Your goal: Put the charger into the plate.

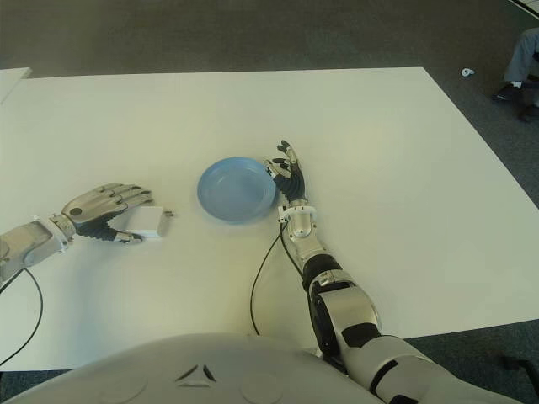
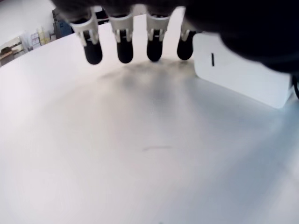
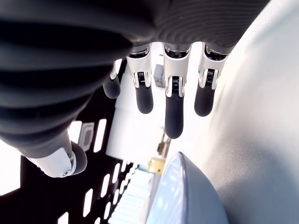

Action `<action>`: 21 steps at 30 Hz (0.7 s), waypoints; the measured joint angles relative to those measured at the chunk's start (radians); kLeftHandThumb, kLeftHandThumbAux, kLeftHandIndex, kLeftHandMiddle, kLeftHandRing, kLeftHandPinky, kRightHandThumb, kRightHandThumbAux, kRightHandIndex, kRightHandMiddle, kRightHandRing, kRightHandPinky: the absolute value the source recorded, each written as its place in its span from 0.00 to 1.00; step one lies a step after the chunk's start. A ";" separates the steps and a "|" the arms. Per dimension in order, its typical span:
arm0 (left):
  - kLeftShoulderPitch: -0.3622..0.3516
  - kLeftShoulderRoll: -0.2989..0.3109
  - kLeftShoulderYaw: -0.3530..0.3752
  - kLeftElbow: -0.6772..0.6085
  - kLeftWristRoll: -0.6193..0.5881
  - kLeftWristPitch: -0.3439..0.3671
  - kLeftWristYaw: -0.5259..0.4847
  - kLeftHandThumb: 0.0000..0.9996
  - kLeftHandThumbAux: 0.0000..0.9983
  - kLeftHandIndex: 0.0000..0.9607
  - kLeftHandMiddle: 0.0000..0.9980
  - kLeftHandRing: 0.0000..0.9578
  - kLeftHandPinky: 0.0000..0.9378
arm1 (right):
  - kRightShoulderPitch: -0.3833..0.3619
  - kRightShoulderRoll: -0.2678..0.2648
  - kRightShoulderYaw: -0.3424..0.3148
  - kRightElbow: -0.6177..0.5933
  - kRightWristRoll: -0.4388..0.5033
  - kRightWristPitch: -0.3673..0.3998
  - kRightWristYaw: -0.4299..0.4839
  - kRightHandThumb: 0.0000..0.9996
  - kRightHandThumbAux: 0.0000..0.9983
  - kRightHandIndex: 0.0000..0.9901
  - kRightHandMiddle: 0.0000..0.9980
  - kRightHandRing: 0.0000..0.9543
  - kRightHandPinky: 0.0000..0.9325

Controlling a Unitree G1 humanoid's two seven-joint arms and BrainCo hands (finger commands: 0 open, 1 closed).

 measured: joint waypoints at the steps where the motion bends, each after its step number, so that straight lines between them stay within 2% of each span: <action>1: -0.003 0.000 -0.002 0.002 0.003 0.000 0.003 0.56 0.19 0.00 0.04 0.04 0.09 | 0.000 0.000 0.000 -0.001 0.000 0.001 0.000 0.00 0.56 0.00 0.17 0.29 0.25; 21: -0.038 0.000 -0.040 0.037 0.032 0.003 0.041 0.54 0.18 0.00 0.04 0.03 0.08 | 0.009 0.001 0.006 -0.017 0.000 0.007 -0.001 0.00 0.56 0.00 0.18 0.29 0.24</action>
